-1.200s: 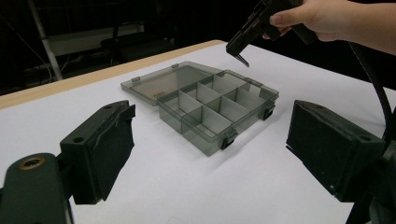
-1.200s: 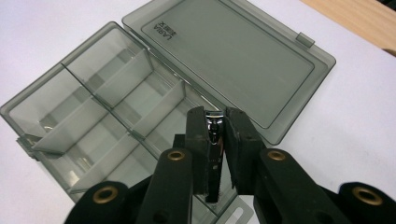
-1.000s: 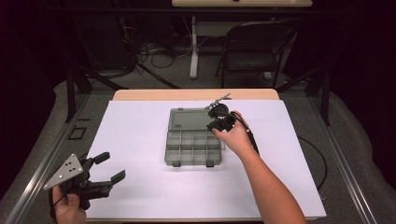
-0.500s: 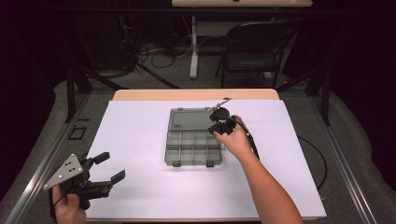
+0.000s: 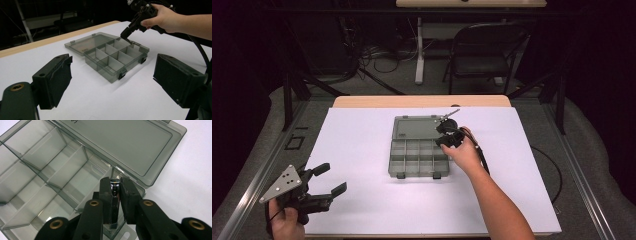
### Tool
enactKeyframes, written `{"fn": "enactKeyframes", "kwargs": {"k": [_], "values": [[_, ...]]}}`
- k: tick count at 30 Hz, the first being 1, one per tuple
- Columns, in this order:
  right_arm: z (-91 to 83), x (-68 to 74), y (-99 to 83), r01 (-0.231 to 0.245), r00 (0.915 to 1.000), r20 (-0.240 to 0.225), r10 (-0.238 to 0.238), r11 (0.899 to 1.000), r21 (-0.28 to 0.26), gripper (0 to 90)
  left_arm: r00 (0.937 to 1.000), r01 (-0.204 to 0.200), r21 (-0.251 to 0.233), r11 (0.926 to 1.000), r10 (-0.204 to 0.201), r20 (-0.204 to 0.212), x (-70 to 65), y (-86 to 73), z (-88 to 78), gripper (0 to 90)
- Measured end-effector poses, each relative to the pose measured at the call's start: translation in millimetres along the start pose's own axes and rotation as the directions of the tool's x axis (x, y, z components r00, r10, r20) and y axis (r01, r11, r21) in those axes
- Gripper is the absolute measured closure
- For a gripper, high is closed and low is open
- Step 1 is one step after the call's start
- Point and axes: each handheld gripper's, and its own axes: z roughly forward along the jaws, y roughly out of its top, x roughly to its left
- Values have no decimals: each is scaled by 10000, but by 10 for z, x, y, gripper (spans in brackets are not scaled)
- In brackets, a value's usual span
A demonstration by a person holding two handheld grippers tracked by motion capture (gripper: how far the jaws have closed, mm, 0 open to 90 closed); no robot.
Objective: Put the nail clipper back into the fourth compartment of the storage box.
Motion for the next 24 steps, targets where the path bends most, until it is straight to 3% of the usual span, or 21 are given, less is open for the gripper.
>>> {"fn": "enactKeyframes", "kwargs": {"k": [1,2,8,10,18,19,24], "values": [[-1,0,0,28,10000,-1,-28,10000,83,804,10000,19,-16,10000,-19,19,1,0,0,143],[23,4,-11,-19,10000,-54,18,9998,-182,804,10000,34,-32,10000,-34,16,1,0,-1,143],[20,19,-5,85,10000,-20,-85,9996,258,803,10000,14,-9,10000,-14,3,1,-1,0,143],[37,21,-10,47,10000,-73,-47,10000,38,803,10000,8,-17,10000,-7,7,1,-2,1,143],[27,39,-9,121,9999,-32,-120,9996,236,802,10000,-1,25,10000,1,-7,-4,-2,5,143],[55,43,-22,57,9999,-87,-59,9998,-191,801,10000,-18,32,10000,18,-8,-4,-2,7,143],[53,53,-22,109,9999,-74,-108,9999,84,756,10000,3,1,10000,-3,12,-2,-2,12,143]]}}
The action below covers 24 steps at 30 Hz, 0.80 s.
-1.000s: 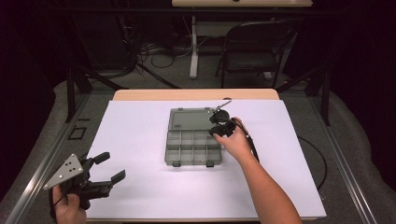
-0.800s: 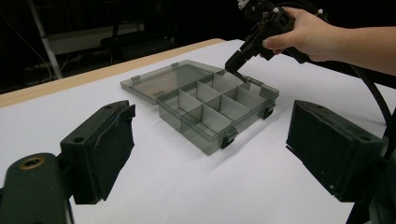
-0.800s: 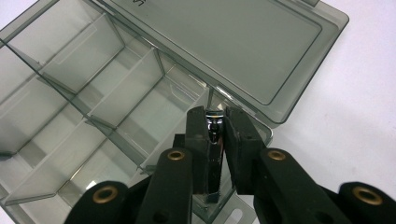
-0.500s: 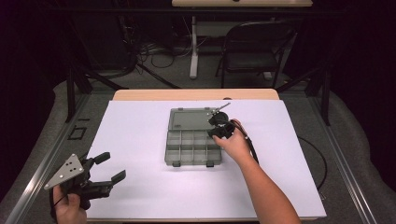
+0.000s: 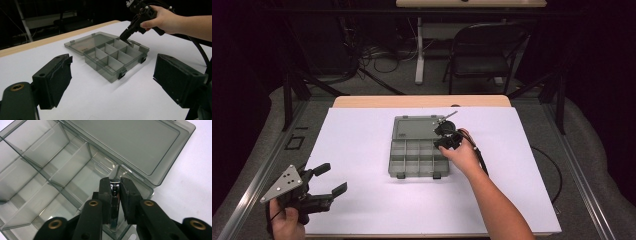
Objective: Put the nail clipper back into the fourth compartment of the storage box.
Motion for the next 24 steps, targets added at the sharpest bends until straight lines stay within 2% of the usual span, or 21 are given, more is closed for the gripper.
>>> {"fn": "enactKeyframes", "kwargs": {"k": [4,5,6,9,10,16,17,18,21,22,24], "values": [[-42,14,6,64,10000,48,-62,9996,-265,636,10000,16,5,10000,-16,-15,4,0,3,143],[-70,18,13,11,10000,26,-10,9998,-179,597,10000,19,6,10000,-19,-15,2,0,1,143],[-72,18,9,27,10000,-58,-29,9991,-420,560,10000,15,9,10000,-15,-14,1,-1,0,143],[-121,25,9,14,9998,-173,-24,9985,-553,477,10000,31,-6,10000,-31,-13,3,-2,-1,143],[-152,27,9,14,9997,-257,-25,9992,-412,466,10000,39,-16,10000,-39,-14,3,-2,-1,144],[-326,26,-85,149,9998,-122,-167,9909,-1335,387,10000,52,-15,10000,-52,-14,2,-2,-3,143],[-363,22,-99,176,9998,-71,-187,9910,-1325,376,10000,56,-7,10000,-56,-16,1,-1,-5,144],[-406,19,-130,187,9998,-3,-190,9867,-1615,363,10000,68,-45,10000,-68,-3,2,-1,-3,144],[-526,21,-203,-65,9999,-88,50,9820,-1890,354,9999,102,-47,9999,-102,-6,5,0,-2,143],[-574,32,-224,-3,10000,-21,-1,9824,-1869,351,9999,109,-55,9999,-109,-9,6,1,-2,144],[-650,55,-270,-18,10000,-70,3,9763,-2163,316,9999,109,-67,9999,-109,-16,7,3,-6,143]]}}
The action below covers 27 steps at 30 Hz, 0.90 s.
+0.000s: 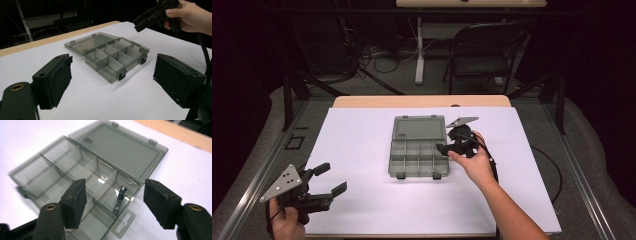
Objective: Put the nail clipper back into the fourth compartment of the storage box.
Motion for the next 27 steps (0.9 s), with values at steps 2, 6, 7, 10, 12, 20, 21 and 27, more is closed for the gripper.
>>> {"fn": "enactKeyframes", "kwargs": {"k": [2,6,7,10,12,20,21,27], "values": [[-97,40,-34,79,10000,38,-78,9998,-184,267,10000,16,-49,10000,-16,0,0,3,-5,144],[-260,101,-127,-148,9998,-161,136,9967,-803,187,10000,25,-78,10000,-25,-24,1,8,-13,144],[-296,109,-152,-244,9993,-293,218,9957,-889,173,10000,23,-88,10000,-23,-17,1,7,-12,144],[-377,155,-239,-98,9998,-186,79,9944,-1049,145,10000,7,-40,10000,-7,-34,-6,7,-11,144],[-440,194,-303,65,9998,-201,-89,9932,-1163,145,10000,18,-60,10000,-18,-22,-6,7,-14,144],[-714,297,-553,261,9996,87,-250,9854,-1680,144,10000,-18,-28,10000,18,-58,-11,7,-14,144],[-755,307,-589,240,9997,139,-219,9841,-1761,144,10000,-27,-23,10000,27,-63,-11,6,-14,144],[-965,338,-809,99,9997,249,-48,9774,-2114,144,10000,-77,32,10000,77,-57,-14,2,-5,144]]}}
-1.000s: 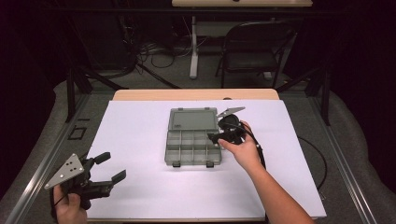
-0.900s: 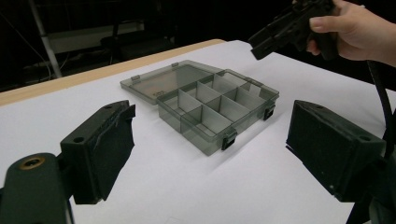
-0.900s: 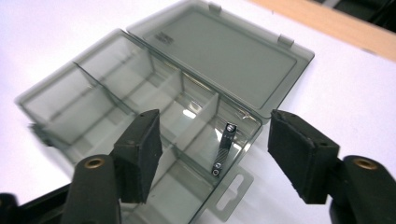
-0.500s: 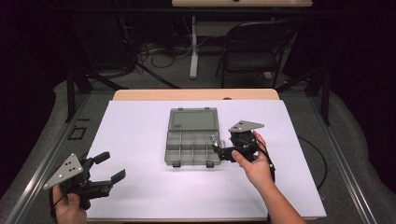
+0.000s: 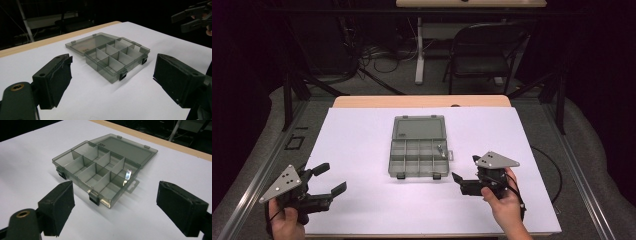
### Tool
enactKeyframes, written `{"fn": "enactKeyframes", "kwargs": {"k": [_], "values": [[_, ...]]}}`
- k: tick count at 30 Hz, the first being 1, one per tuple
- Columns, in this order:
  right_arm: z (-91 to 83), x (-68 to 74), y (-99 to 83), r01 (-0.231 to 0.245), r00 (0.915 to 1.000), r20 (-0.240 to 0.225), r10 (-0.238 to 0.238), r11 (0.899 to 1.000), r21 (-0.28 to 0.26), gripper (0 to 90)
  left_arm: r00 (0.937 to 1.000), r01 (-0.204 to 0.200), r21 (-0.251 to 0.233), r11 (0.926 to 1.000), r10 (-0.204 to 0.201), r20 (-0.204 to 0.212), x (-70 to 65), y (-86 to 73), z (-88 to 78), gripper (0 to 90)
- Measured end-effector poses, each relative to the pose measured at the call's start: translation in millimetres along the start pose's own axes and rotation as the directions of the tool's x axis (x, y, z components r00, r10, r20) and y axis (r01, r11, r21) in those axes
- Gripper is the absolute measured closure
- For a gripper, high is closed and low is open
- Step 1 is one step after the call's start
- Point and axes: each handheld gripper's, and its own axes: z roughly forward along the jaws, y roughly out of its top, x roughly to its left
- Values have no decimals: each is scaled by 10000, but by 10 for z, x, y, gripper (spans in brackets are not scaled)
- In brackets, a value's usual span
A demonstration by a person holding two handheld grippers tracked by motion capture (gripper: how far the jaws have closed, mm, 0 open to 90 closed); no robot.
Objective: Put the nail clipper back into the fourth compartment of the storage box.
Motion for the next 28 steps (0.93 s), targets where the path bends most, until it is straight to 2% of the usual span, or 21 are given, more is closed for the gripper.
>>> {"fn": "enactKeyframes", "kwargs": {"k": [8,11,15,28], "values": [[-248,-12,-253,-216,9988,430,233,9989,-407,144,10000,-18,13,10000,18,-4,0,-4,2,144],[-268,-24,-343,-336,9983,473,349,9990,-294,144,10000,-59,54,10000,59,-21,-4,-10,11,144],[-284,-23,-426,-444,9975,532,470,9978,-482,145,10000,-60,44,10000,61,-34,-1,-8,12,144],[-342,14,-517,-339,9976,585,375,9975,-617,145,10000,-51,84,10000,52,-57,5,-23,17,145]]}}
